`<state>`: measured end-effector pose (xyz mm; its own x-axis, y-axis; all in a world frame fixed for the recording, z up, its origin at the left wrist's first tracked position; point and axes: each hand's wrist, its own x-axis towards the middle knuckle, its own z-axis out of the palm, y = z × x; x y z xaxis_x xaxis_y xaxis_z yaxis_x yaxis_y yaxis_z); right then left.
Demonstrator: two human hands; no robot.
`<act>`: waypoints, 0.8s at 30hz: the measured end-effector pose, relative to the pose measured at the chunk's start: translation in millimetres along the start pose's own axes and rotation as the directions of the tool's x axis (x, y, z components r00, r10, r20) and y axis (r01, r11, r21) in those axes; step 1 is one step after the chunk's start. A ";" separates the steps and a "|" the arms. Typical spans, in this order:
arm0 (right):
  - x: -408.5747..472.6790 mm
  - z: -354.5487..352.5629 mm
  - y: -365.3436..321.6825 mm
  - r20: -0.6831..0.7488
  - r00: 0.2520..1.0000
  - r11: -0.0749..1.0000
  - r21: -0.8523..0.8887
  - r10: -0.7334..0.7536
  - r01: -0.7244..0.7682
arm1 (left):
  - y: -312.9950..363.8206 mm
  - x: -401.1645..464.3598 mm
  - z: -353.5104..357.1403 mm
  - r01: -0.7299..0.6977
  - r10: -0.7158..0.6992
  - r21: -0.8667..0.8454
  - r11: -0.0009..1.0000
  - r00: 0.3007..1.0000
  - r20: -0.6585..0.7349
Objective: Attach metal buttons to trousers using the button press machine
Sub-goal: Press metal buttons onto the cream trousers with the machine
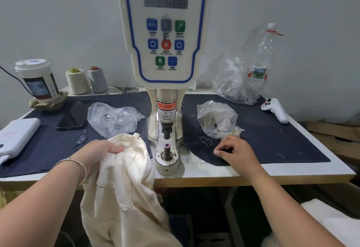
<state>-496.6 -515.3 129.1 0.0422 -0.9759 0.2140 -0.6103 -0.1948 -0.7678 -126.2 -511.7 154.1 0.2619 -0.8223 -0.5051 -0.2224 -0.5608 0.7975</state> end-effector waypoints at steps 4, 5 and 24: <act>0.5 12.7 -39.9 -0.128 0.990 0.967 0.240 -0.054 0.084 | -0.9 1.7 -0.2 -0.009 0.009 0.005 1.000 1.000 -0.018; -0.6 19.3 -53.5 -0.119 0.989 0.958 0.261 -0.092 0.121 | -1.3 2.4 -0.2 -0.012 0.012 0.009 1.000 1.000 -0.029; -3.9 59.1 -101.3 0.013 0.956 0.951 0.106 -0.294 0.291 | -2.3 8.6 -0.7 -0.031 0.033 0.045 0.998 0.999 -0.039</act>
<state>-388.1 -497.6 170.4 0.2307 -0.8765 0.4224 -0.4845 -0.4800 -0.7314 -122.7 -517.4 148.1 0.2910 -0.8360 -0.4652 -0.2728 -0.5386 0.7972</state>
